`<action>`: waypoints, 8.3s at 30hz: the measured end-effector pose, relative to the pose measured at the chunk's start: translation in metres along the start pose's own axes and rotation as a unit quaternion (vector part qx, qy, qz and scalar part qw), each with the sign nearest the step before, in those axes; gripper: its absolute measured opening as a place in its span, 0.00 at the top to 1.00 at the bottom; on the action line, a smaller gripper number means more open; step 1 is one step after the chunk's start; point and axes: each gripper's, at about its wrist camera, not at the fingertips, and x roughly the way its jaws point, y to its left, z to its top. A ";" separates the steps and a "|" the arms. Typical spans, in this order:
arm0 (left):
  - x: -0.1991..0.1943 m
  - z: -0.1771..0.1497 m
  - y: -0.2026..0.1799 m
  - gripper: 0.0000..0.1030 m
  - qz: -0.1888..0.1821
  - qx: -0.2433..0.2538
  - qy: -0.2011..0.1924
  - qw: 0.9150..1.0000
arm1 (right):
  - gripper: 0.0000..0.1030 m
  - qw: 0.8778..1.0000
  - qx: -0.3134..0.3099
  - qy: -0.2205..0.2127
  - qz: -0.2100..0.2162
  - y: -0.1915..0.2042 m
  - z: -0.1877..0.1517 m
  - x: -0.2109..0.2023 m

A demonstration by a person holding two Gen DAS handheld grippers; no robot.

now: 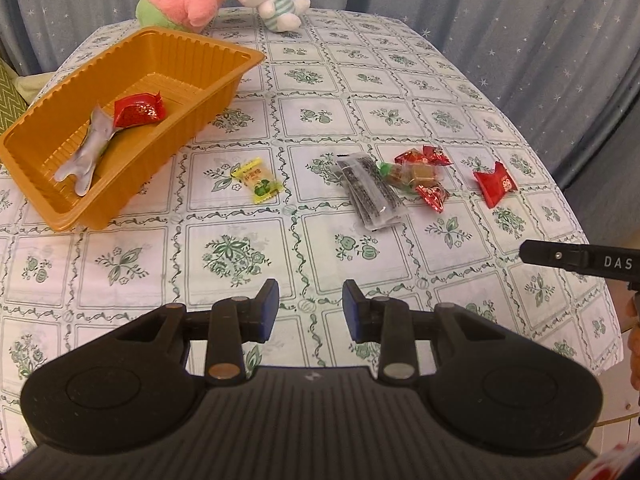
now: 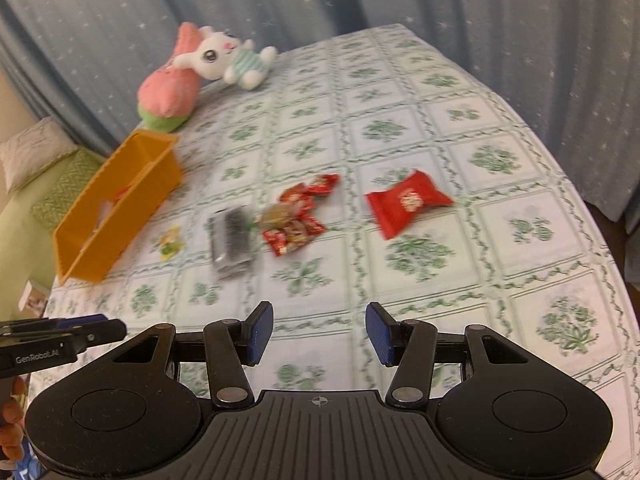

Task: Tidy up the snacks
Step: 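Move both tools back toward the remaining snacks, then grasp the yellow-green packet with the left tool while the right tool grasps a red candy, then carry both snacks into the orange tray and open both tools, then move both tools back toward the remaining snacks on the table, then grasp the clear packet of dark sticks with the left tool while the right tool grasps a small brown candy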

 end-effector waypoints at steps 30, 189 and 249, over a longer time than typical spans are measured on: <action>0.071 0.054 0.012 0.68 0.054 -0.021 0.003 0.998 | 0.50 0.997 0.069 -0.006 -0.033 -0.052 0.074 0.079; -0.019 0.093 0.164 0.07 0.163 -0.099 -0.115 0.975 | 0.28 0.973 -0.183 -0.009 0.140 0.238 0.128 0.162; 0.027 0.018 -0.082 0.29 0.048 0.006 -0.061 0.997 | 0.24 0.988 -0.144 -0.031 0.038 -0.010 0.031 0.019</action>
